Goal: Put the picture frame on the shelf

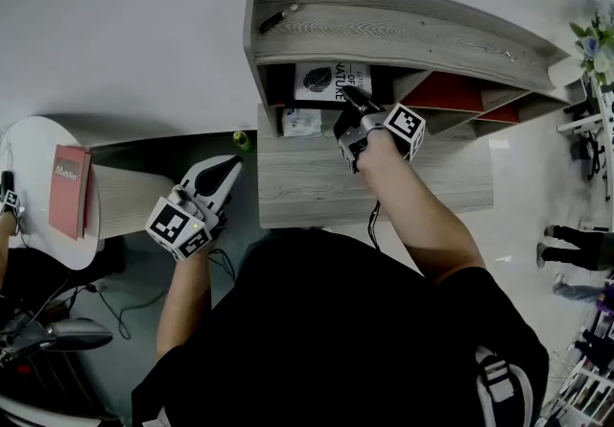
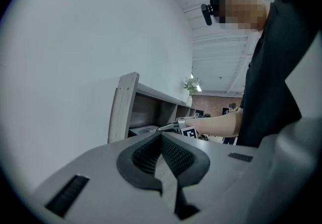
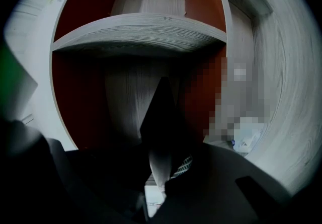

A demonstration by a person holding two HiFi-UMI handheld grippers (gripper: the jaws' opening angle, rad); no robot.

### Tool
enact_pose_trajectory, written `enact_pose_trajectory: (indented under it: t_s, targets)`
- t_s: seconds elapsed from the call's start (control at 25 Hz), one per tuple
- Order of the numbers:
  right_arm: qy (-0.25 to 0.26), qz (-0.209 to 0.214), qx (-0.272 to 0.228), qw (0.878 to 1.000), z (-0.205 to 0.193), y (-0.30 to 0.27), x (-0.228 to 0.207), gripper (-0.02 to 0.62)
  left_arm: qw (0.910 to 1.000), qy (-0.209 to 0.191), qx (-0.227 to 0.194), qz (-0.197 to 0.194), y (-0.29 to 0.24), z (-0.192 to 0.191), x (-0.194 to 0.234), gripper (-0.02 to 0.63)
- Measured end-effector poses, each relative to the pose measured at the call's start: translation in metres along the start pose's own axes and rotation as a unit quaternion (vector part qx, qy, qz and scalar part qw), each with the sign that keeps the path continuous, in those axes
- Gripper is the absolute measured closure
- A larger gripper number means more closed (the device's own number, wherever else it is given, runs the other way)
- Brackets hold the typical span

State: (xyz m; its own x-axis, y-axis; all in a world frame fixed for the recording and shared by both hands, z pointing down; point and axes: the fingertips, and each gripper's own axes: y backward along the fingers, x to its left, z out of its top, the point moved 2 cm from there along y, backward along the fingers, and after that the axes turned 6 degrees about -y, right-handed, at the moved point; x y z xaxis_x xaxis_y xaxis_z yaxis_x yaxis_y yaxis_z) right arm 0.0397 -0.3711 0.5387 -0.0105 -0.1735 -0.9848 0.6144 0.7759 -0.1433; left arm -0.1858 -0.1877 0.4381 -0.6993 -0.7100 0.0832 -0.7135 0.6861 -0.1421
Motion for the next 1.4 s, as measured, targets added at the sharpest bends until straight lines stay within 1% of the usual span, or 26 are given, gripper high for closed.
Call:
enact_pose_trajectory:
  t_s: [0.32, 0.52, 0.92, 1.0, 1.08, 1.12, 1.24, 1.4]
  targets:
    - [-0.009, -0.016, -0.007, 1.000, 0.009, -0.004, -0.006, 0.568, 1.0000, 0.004, -0.004, 0.000, -0.001, -0.001, 0.003, 0.586]
    - [-0.025, -0.030, -0.012, 0.999, 0.011, -0.005, -0.009, 0.568, 1.0000, 0.006, -0.005, -0.001, -0.003, -0.001, 0.003, 0.586]
    - [-0.038, -0.025, -0.025, 0.999, 0.018, -0.008, 0.004, 0.559, 0.9999, 0.009, -0.009, -0.005, -0.004, 0.001, 0.005, 0.586]
    - [-0.040, -0.027, -0.021, 0.999, 0.016, -0.008, 0.005, 0.523, 0.9999, 0.011, -0.011, -0.006, -0.003, 0.001, 0.007, 0.586]
    - [-0.035, -0.033, -0.015, 0.999, 0.015, -0.009, 0.006, 0.462, 0.9998, 0.013, -0.012, -0.007, -0.003, 0.001, 0.008, 0.586]
    - [-0.030, -0.036, -0.013, 0.999, 0.015, -0.009, 0.006, 0.421, 0.9998, 0.014, -0.013, -0.007, -0.004, 0.001, 0.008, 0.586]
    - [-0.019, -0.048, -0.009, 0.999, 0.015, -0.010, 0.010, 0.343, 0.9997, 0.016, -0.016, -0.011, -0.005, 0.001, 0.008, 0.586]
    - [-0.005, -0.082, 0.010, 0.997, 0.012, -0.011, 0.007, 0.264, 0.9996, 0.017, -0.015, -0.016, -0.007, 0.000, 0.006, 0.586]
